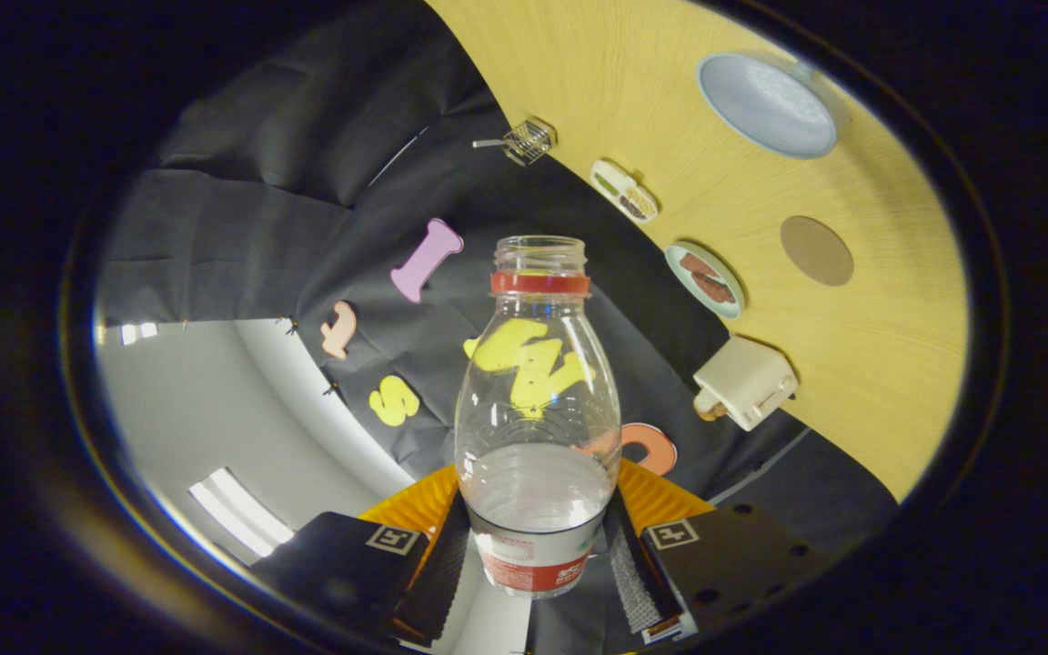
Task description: Take the bottle from table, then pour the juice into the cup, finally place the bottle on the coaster
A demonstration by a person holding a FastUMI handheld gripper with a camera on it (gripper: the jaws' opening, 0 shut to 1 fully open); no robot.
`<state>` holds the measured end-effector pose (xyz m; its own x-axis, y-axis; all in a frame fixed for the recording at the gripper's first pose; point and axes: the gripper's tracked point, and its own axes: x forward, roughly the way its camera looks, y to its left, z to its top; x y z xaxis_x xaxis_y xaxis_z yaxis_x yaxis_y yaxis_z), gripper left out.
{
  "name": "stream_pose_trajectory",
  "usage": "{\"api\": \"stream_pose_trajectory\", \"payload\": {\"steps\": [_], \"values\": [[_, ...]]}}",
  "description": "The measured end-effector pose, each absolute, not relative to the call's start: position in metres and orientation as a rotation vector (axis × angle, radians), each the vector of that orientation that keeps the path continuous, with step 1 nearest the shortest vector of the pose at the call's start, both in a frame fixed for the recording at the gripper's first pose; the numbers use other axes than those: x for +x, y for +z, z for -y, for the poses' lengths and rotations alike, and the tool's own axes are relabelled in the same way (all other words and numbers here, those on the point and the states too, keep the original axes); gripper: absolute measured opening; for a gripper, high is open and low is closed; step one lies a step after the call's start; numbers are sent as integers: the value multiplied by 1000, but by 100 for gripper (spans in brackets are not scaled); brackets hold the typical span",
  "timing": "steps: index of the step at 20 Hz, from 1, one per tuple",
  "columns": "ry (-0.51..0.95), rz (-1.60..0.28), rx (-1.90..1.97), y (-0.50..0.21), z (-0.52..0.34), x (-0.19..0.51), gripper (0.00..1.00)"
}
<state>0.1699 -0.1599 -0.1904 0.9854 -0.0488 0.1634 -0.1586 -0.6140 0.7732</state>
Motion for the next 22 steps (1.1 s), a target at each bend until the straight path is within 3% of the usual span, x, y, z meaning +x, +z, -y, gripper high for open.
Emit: {"api": "stream_pose_trajectory", "payload": {"steps": [8,13,22], "values": [[46,117,2260,-244,166,171,75],[60,92,2207,-238,154,169,75],[36,-73,1728,-234,117,152,76]]}}
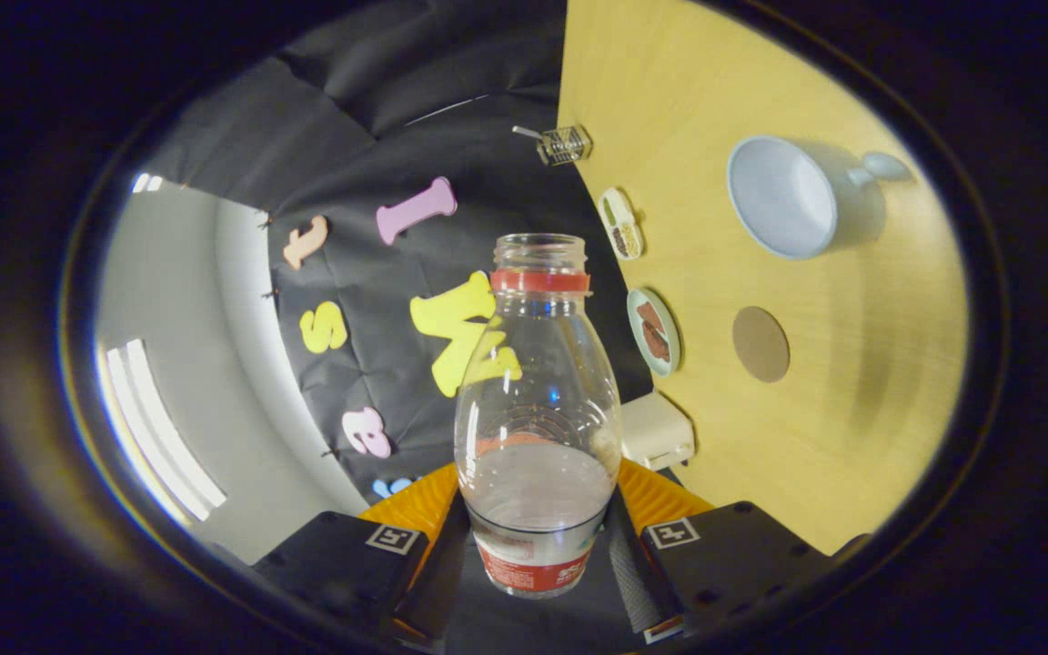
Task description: Take the bottle from table, then pour the juice into the cup, finally place the bottle on the coaster
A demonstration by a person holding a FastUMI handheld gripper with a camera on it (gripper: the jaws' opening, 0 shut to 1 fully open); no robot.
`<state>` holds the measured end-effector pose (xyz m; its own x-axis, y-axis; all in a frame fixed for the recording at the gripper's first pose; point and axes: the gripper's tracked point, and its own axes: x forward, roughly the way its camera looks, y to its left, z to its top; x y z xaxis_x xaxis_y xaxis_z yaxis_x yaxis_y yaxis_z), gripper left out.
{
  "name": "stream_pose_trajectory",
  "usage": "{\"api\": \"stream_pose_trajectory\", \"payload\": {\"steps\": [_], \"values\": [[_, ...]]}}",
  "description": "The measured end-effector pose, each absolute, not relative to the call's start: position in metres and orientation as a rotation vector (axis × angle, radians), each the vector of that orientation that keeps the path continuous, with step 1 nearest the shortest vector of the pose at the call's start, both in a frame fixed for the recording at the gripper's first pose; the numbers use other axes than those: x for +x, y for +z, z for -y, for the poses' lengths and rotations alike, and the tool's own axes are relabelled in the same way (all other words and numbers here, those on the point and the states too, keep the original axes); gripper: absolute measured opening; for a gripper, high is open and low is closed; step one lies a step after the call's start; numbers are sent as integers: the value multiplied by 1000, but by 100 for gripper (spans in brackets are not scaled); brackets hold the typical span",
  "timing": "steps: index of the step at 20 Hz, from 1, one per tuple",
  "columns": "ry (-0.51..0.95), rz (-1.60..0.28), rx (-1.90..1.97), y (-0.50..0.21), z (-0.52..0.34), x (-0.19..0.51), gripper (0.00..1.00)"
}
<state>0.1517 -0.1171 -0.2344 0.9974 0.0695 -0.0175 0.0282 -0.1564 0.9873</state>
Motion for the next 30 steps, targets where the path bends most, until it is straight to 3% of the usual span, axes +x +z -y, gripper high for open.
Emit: {"api": "stream_pose_trajectory", "payload": {"steps": [19,27,30], "values": [[-6,-85,509,-147,119,135,77],[-101,-188,118,-184,133,165,78],[-75,-194,59,-197,122,174,78]]}}
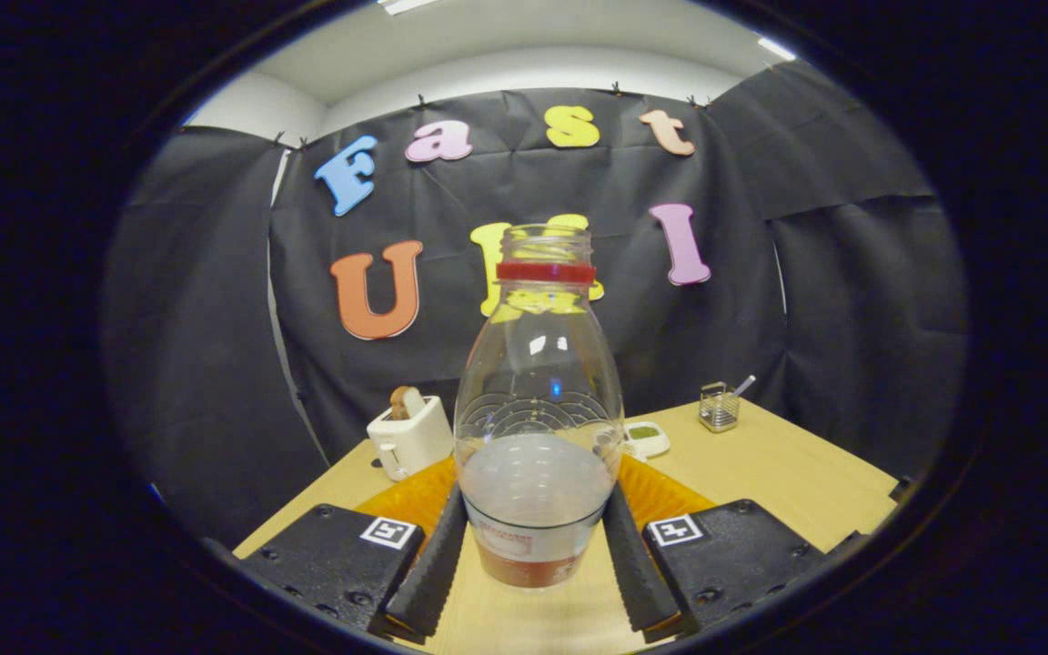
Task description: Take the bottle from table, then pour the juice into the cup, finally place the bottle on the coaster
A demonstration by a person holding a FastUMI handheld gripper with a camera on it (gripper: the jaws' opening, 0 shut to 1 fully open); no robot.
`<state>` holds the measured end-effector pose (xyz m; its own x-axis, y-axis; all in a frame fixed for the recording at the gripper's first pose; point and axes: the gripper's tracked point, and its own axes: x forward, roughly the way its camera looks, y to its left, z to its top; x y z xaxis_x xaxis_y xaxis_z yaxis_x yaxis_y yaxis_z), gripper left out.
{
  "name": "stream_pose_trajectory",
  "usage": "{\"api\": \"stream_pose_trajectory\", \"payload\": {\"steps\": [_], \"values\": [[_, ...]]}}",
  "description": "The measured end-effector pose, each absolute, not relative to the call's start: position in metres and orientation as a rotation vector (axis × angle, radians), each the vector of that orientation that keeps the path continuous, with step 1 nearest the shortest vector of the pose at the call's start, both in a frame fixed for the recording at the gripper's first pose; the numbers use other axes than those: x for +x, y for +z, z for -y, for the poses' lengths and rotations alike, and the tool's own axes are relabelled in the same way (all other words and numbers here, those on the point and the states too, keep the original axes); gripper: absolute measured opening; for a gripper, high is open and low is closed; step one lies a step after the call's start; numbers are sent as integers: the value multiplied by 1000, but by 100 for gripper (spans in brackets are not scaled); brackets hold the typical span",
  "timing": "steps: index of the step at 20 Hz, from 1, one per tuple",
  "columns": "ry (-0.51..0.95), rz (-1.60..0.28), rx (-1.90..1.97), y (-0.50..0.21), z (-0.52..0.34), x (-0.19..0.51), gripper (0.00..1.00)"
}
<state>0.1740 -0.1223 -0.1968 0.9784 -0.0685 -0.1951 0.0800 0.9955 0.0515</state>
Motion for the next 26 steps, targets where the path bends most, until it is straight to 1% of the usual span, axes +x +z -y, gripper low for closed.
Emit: {"api": "stream_pose_trajectory", "payload": {"steps": [7,13,17,21,23,26], "values": [[-130,-176,-38,-248,132,214,78],[-93,-242,-42,-318,118,267,79],[-74,-267,-91,-354,110,289,80],[-54,-274,-147,-370,101,303,81],[-75,-299,-187,-378,106,306,81],[-75,-316,-143,-387,107,305,83]]}}
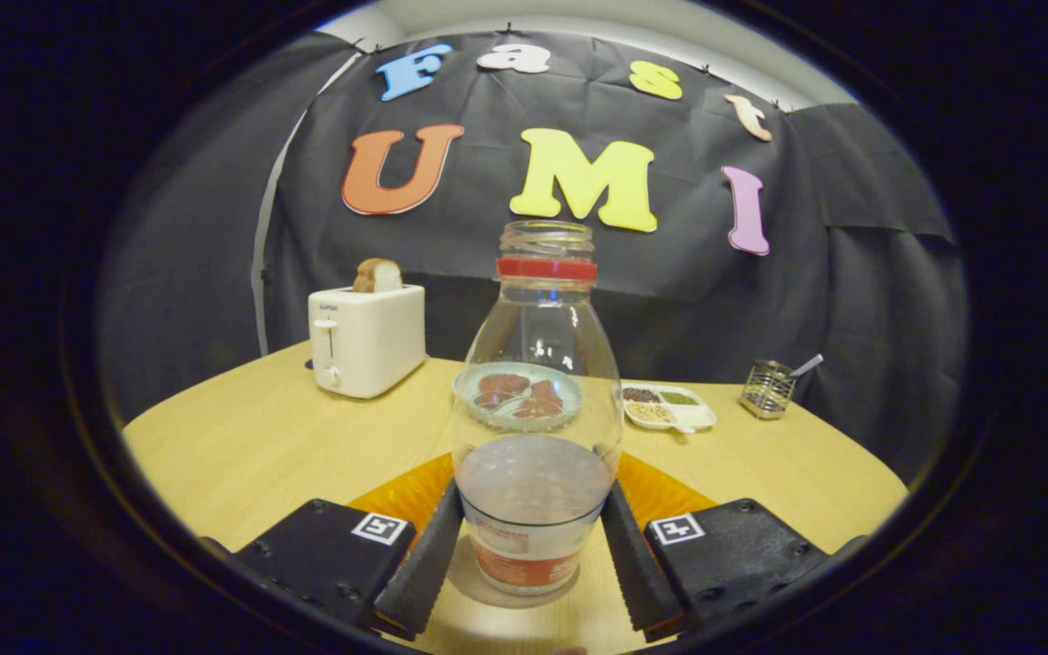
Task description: Take the bottle from table, then pour the juice into the cup, finally place the bottle on the coaster
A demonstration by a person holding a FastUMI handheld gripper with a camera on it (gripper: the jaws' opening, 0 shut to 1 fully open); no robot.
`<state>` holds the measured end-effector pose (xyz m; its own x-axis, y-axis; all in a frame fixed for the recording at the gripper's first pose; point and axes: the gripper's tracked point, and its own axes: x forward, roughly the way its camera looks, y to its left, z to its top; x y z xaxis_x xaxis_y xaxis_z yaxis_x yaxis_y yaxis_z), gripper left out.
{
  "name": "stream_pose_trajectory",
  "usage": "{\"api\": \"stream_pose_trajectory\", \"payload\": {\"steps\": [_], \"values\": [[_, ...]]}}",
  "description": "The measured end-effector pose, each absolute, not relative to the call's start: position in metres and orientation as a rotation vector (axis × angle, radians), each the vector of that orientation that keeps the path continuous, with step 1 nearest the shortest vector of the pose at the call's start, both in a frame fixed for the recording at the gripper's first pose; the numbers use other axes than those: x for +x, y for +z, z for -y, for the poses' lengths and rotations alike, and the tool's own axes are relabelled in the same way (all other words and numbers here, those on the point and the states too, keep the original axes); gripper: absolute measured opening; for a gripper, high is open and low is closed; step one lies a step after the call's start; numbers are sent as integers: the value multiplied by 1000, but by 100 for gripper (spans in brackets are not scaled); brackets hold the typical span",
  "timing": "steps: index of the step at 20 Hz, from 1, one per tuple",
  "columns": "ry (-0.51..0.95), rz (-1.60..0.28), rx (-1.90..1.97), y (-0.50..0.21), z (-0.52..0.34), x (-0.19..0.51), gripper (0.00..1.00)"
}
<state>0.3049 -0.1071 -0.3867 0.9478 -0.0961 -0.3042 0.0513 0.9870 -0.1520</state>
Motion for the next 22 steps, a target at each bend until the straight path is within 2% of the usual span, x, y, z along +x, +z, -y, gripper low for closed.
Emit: {"api": "stream_pose_trajectory", "payload": {"steps": [4,6,15,22], "values": [[-79,-319,-116,-383,109,297,93],[-67,-300,-111,-370,106,293,95],[-85,-246,-124,-309,95,260,98],[-129,-224,-109,-250,122,218,100]]}}
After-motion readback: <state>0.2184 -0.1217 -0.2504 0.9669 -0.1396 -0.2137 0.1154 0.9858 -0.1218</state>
